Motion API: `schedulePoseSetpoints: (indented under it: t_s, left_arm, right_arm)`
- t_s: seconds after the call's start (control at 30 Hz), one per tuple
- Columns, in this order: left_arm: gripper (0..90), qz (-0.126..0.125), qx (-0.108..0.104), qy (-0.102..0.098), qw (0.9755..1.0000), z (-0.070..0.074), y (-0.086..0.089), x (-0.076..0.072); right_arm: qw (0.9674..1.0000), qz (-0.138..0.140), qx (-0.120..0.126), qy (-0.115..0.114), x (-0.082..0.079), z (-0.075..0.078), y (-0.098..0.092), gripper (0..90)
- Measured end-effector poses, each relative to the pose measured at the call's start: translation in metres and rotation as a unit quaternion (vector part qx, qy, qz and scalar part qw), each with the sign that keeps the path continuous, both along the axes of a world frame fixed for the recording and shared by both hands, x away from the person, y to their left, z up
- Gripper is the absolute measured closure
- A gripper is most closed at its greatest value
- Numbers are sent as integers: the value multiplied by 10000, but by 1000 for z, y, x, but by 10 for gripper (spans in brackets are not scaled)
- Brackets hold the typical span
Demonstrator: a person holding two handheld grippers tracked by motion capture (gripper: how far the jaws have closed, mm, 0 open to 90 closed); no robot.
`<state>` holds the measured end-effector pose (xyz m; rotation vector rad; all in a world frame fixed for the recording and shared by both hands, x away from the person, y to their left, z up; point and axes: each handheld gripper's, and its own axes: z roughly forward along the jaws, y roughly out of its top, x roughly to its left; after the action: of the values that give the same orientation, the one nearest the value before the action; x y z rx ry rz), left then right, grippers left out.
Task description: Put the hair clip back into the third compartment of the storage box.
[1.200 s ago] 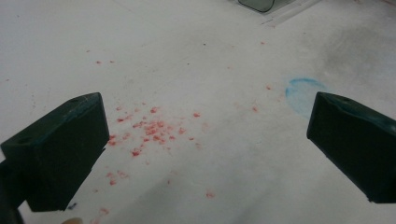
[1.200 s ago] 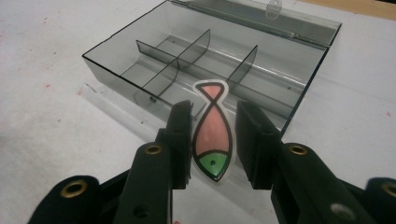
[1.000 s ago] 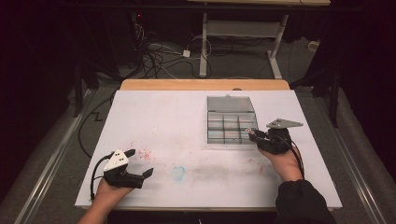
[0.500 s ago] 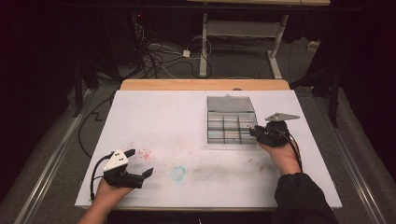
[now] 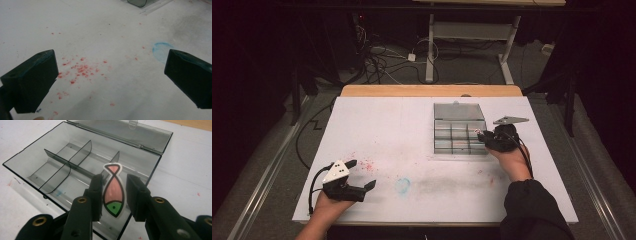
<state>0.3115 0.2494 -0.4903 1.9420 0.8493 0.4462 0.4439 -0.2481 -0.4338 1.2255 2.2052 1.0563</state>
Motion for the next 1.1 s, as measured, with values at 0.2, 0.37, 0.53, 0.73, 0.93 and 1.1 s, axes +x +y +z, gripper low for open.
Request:
schedulePoseSetpoints:
  t_s: [0.2,0.37,0.53,0.73,0.93,1.1]
  left_arm:
    - [0,-2,3,7,10000,0,0,0]
    - [0,-5,2,6,10000,0,0,0]
    - [0,-9,1,6,10000,0,0,0]
    - [0,-19,3,5,10000,0,0,0]
    - [0,-23,2,4,10000,0,0,0]
    - [0,-27,4,1,10000,0,0,0]
  right_arm:
    - [10000,-22,-29,22,6,-1,1,685]
    - [9999,-58,-46,74,15,-3,2,685]
    - [9999,-66,-71,125,23,-4,4,685]
    - [9998,-110,-78,151,31,-4,6,685]
    - [9996,-129,-137,215,38,-4,9,685]
    - [9994,-129,-219,255,45,-4,13,685]
